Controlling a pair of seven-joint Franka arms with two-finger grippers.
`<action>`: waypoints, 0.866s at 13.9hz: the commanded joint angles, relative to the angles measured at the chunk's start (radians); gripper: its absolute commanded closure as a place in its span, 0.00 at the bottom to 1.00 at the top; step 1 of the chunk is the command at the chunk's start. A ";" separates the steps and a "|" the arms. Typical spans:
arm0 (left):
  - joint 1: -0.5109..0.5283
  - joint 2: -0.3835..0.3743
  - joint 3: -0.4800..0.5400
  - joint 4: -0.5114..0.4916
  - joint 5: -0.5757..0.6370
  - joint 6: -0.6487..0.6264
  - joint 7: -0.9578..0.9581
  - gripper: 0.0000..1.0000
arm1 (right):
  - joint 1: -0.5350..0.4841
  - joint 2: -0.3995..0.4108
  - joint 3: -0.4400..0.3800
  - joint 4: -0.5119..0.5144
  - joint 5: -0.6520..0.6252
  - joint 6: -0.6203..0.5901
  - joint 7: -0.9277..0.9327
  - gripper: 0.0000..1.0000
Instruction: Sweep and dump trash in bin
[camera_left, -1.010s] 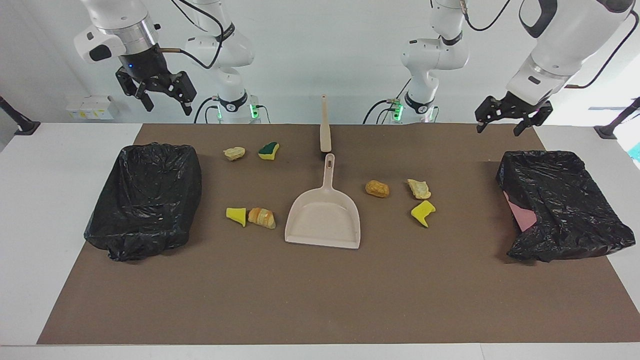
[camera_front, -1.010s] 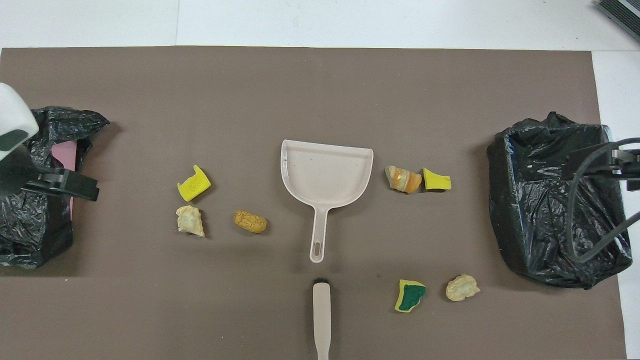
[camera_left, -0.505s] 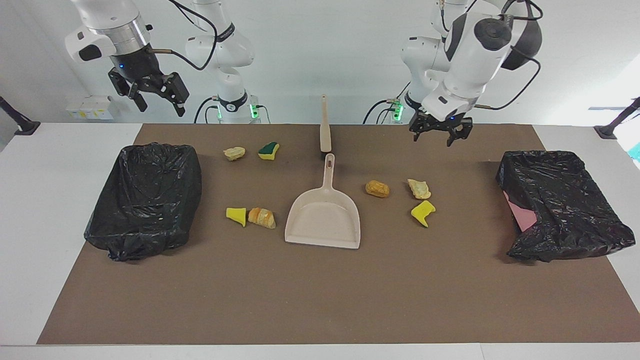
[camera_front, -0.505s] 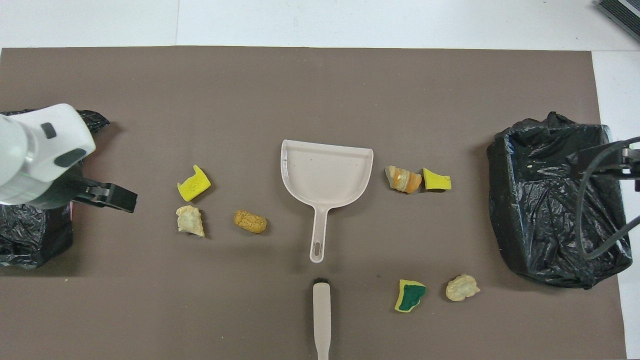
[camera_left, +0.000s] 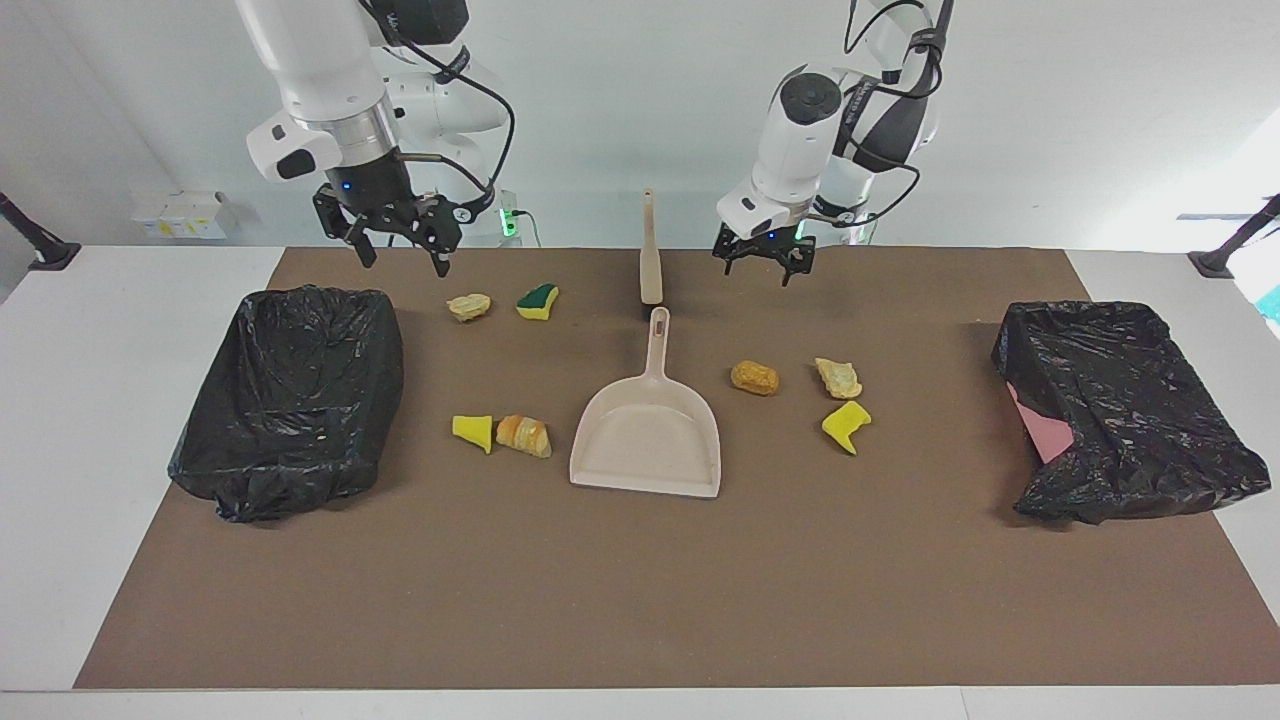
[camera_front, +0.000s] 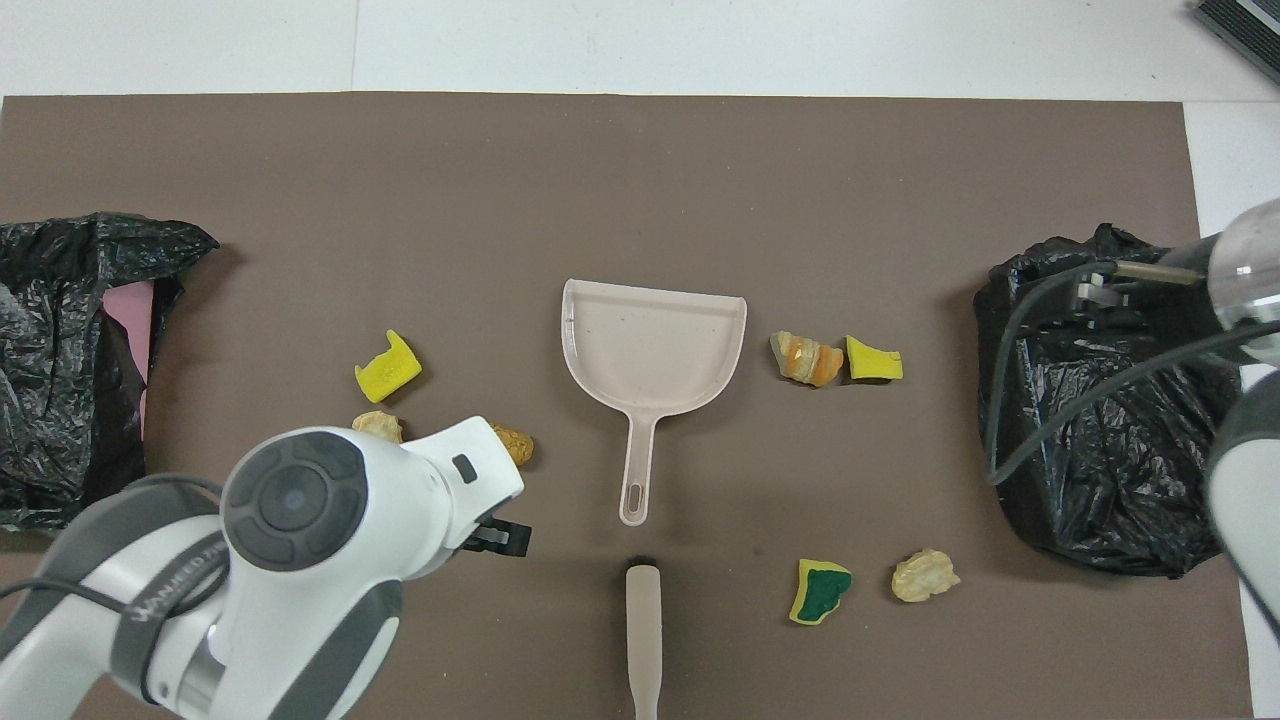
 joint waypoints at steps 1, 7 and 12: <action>-0.144 -0.044 0.018 -0.153 -0.006 0.149 -0.120 0.00 | 0.055 0.023 0.000 -0.026 0.005 0.050 0.041 0.00; -0.437 -0.036 0.018 -0.217 -0.006 0.249 -0.391 0.00 | 0.249 0.138 0.001 -0.053 0.015 0.146 0.222 0.00; -0.527 0.031 0.015 -0.211 -0.004 0.332 -0.505 0.00 | 0.318 0.169 0.004 -0.152 0.035 0.301 0.302 0.00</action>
